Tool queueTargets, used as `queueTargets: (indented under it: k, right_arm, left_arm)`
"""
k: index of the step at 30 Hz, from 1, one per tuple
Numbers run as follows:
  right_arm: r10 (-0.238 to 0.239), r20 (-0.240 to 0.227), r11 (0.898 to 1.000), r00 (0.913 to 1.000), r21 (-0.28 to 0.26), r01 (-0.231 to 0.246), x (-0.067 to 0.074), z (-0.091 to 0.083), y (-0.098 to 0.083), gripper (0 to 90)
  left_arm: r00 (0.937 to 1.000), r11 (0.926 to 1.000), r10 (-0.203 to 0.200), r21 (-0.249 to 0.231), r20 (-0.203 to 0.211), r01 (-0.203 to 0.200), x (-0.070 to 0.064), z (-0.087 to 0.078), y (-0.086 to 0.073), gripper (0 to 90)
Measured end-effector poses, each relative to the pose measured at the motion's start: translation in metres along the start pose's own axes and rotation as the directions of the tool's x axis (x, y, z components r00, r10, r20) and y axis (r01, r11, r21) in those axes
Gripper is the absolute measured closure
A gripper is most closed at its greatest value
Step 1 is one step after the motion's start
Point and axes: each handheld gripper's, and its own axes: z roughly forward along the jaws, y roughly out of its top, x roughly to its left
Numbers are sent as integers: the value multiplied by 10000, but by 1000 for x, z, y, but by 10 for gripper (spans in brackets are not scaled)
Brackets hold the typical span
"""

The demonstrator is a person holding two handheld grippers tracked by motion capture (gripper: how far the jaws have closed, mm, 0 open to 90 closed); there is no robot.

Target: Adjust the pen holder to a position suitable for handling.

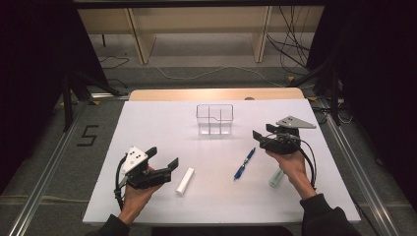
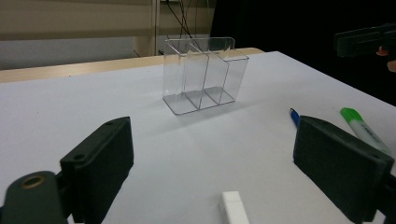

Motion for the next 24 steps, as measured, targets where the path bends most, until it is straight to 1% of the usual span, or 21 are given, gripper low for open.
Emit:
queueTargets:
  k: [6,8,10,11,12,15,19,21,24]
  right_arm:
    - [-27,-180,9997,9998,-229,23,4,-10,-5,360]
    - [-4,-202,9997,9998,-252,-1,4,-13,-7,355]
    - [68,-271,9994,9996,-342,-77,4,-15,-9,355]
    - [132,-293,9993,9995,-339,-142,5,-17,-10,353]
    - [64,-303,9994,9995,-351,-75,4,-17,-11,350]
    - [202,-267,9994,9994,-288,-210,3,-20,-15,343]
    - [298,-234,9992,9993,-244,-303,1,-23,-19,334]
    - [363,-217,9990,9991,-269,-369,0,-26,-21,334]
    - [319,-176,9991,9993,-274,-324,0,-28,-23,331]
  left_arm:
    - [10000,9999,7,119,79,-8,0,3,1,114]
    - [9999,9998,-118,145,118,117,-1,4,1,114]
    - [9997,9997,-138,203,201,134,-2,6,2,114]
    - [9997,9996,-99,271,231,93,-2,7,3,115]
    - [9997,9993,-73,358,252,64,-3,8,3,115]
    - [9999,9977,-1,678,104,-6,-4,12,2,115]
    - [9998,9944,-185,1038,23,182,-3,17,5,116]
    - [9994,9924,-356,1181,42,349,-3,20,6,116]
    - [9993,9891,-364,1433,91,347,-7,24,9,119]
